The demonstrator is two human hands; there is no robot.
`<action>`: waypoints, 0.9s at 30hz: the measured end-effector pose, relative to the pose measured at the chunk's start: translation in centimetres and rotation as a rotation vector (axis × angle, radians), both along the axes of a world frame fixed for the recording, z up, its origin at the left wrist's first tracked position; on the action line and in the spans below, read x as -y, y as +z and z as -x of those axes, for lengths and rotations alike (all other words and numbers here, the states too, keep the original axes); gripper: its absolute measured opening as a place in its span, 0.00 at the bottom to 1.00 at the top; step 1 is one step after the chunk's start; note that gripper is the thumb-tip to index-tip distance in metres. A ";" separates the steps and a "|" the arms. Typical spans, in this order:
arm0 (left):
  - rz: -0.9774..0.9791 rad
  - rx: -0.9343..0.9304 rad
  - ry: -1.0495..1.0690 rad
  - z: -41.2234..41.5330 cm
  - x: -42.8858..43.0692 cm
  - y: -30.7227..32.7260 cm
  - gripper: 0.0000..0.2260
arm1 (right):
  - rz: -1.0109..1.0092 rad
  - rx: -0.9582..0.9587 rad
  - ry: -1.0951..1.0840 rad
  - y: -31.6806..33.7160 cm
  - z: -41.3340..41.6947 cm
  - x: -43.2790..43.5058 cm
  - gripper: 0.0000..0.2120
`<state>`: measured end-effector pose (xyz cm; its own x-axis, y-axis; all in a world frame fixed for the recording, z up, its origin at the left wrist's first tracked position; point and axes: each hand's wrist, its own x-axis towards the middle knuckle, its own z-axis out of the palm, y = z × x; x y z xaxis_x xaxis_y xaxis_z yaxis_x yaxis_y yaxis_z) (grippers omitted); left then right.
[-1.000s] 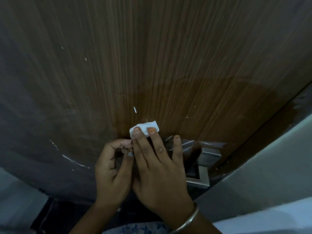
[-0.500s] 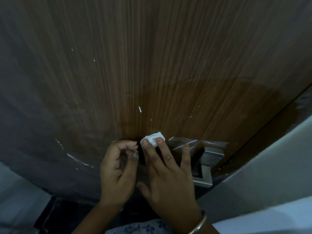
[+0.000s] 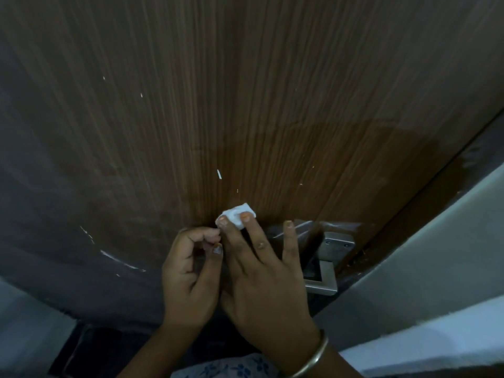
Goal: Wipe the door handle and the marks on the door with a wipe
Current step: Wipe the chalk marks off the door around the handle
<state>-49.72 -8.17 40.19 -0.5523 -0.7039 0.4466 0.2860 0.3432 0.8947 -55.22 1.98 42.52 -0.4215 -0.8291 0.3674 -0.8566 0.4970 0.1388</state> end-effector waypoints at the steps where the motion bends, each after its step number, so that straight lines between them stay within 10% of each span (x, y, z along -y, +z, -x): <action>1: 0.003 0.002 0.001 0.0 0.0 -0.1 0.09 | -0.010 0.009 -0.012 0.0 -0.1 -0.3 0.34; 9: -0.003 -0.001 0.012 0.0 0.2 -0.7 0.10 | 0.129 -0.009 -0.315 -0.3 1.4 -4.6 0.40; 19: 0.009 -0.009 -0.048 0.9 -0.9 -0.3 0.07 | -0.018 -0.085 -0.125 -1.8 2.9 -7.1 0.38; 27: -0.007 0.014 -0.015 0.2 -1.0 -0.6 0.11 | 0.327 -0.319 -0.080 0.0 5.0 -8.0 0.31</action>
